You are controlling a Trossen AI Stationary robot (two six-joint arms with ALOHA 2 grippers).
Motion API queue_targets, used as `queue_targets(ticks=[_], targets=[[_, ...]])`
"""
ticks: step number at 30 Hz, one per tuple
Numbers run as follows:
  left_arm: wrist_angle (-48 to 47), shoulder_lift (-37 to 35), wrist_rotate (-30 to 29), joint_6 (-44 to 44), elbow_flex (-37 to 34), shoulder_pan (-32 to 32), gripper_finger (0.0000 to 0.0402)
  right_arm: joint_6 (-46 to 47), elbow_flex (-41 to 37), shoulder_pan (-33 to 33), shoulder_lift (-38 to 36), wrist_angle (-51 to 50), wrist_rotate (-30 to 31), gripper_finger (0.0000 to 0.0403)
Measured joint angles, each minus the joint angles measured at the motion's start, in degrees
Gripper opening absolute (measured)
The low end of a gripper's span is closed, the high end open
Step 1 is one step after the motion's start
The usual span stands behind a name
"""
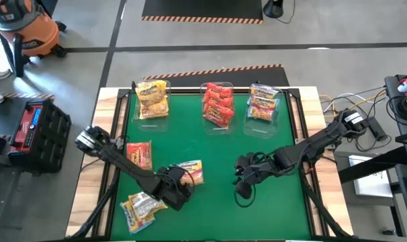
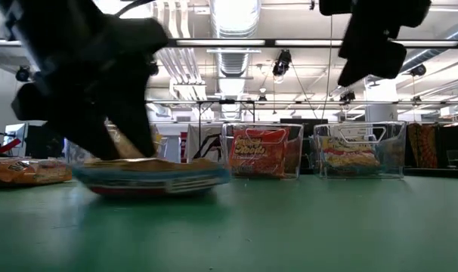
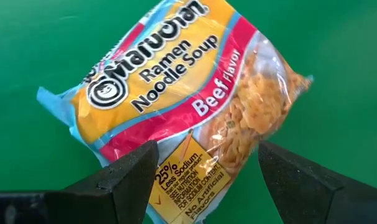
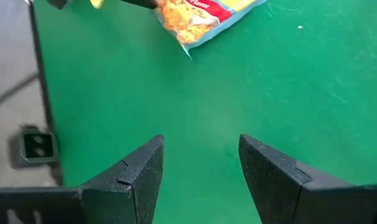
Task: Sort Maruchan noodles
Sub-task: Put the blue noodle pack into the right transparent bin
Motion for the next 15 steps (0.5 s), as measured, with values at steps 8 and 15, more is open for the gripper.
queue_targets(ticks=[8,15], targets=[[-0.2,11.3,-0.6,4.8,14.9,2.8,0.0262,-6.9,0.0,0.0,0.0,-7.3,0.1,0.0196],[-2.2,15.5,2.0,7.4,22.1,8.1,0.0262,-12.0,0.0,-0.5,0.0,-8.3,1.4,0.0196]])
